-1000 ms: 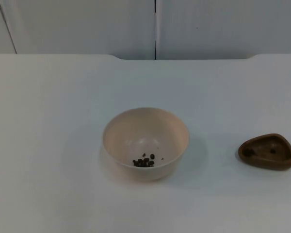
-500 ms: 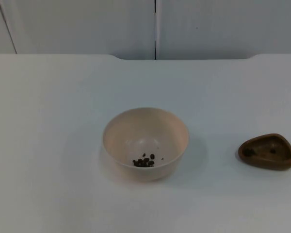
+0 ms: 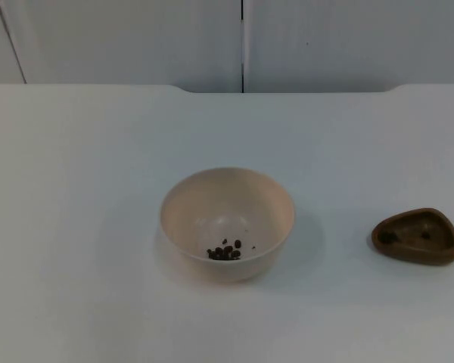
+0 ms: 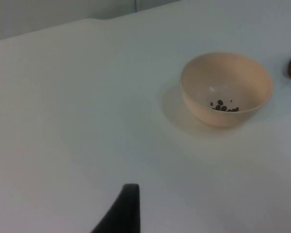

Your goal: Pick up the bowl with the left hand and pour the coffee beans from the cup into the bowl with the right hand.

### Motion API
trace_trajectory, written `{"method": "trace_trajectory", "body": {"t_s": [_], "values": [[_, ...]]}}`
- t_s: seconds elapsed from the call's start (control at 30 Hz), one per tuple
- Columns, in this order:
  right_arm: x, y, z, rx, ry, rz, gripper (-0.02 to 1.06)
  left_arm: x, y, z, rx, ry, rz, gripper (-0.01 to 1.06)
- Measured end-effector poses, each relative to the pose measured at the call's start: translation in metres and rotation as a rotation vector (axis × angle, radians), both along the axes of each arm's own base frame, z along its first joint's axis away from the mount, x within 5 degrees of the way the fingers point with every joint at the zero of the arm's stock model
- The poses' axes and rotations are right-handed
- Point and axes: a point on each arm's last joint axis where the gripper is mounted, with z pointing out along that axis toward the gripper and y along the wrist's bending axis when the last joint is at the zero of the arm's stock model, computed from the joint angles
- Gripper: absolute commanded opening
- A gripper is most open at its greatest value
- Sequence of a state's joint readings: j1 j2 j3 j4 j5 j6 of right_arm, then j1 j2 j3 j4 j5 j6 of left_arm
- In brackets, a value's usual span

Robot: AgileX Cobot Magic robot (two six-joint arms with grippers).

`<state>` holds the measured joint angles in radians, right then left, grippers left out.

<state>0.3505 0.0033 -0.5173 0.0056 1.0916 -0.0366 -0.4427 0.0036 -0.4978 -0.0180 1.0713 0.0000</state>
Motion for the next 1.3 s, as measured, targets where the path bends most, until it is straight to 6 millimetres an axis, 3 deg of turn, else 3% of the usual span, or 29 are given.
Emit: {"method": "trace_trajectory", "body": {"t_s": [0.37, 1.0, 1.3], "values": [[0.0, 0.0001, 0.0, 0.0, 0.0, -0.013, 1.05, 0.0, 0.0, 0.0, 0.0, 0.0, 0.0, 1.05], [-0.0003, 0.002, 0.0001, 0.001, -0.001, -0.248, 1.05, 0.0, 0.0, 0.0, 0.0, 0.0, 0.0, 1.05], [-0.0003, 0.0023, 0.0001, 0.002, -0.001, -0.279, 1.05, 0.0, 0.0, 0.0, 0.0, 0.0, 0.0, 1.05]]}}
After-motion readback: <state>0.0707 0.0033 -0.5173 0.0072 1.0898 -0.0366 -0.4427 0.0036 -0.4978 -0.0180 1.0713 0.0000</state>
